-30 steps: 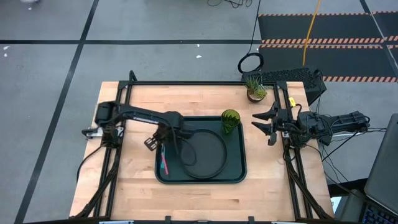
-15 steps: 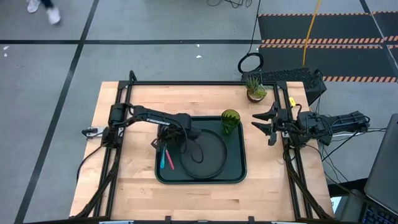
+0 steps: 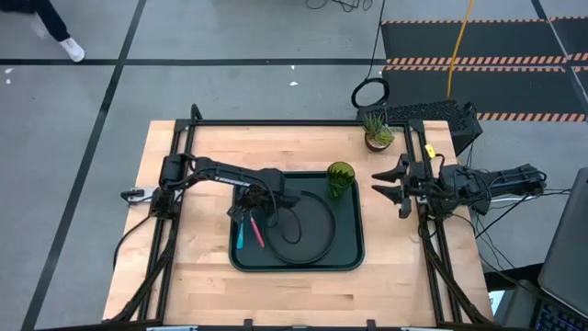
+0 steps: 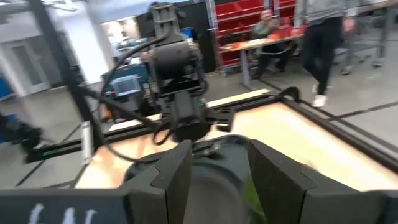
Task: Pick and place plate/cup/fork/spoon on tray
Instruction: Adjust the pink fork
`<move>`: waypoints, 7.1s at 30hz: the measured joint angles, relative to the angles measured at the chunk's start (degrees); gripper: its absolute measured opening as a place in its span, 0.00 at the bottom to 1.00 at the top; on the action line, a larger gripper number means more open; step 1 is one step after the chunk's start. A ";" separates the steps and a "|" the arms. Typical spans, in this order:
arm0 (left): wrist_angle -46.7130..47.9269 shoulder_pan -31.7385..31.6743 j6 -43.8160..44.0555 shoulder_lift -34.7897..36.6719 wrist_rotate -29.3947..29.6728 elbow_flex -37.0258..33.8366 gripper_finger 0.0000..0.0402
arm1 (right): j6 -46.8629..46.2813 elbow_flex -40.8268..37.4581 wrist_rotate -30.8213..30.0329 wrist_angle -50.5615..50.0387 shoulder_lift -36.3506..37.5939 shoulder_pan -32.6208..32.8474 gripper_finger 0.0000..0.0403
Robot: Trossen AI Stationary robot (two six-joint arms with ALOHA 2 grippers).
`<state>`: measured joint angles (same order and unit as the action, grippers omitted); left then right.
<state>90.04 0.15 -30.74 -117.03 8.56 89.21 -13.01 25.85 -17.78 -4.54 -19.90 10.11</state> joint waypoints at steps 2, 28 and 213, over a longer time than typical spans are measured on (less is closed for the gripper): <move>0.00 0.16 0.38 0.00 0.42 0.00 0.17 | -0.05 0.00 1.97 0.00 0.00 0.00 0.37; -13.12 1.72 34.94 5.83 -6.17 -0.38 0.40 | -0.97 0.00 2.69 -1.52 -0.23 0.00 0.37; -58.28 9.10 45.51 22.42 10.92 -40.17 0.40 | -8.89 -0.02 1.39 6.90 -9.03 0.11 0.37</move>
<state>31.76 9.26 14.77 -94.61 19.48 49.04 -21.90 25.82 -16.38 2.36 -28.93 10.22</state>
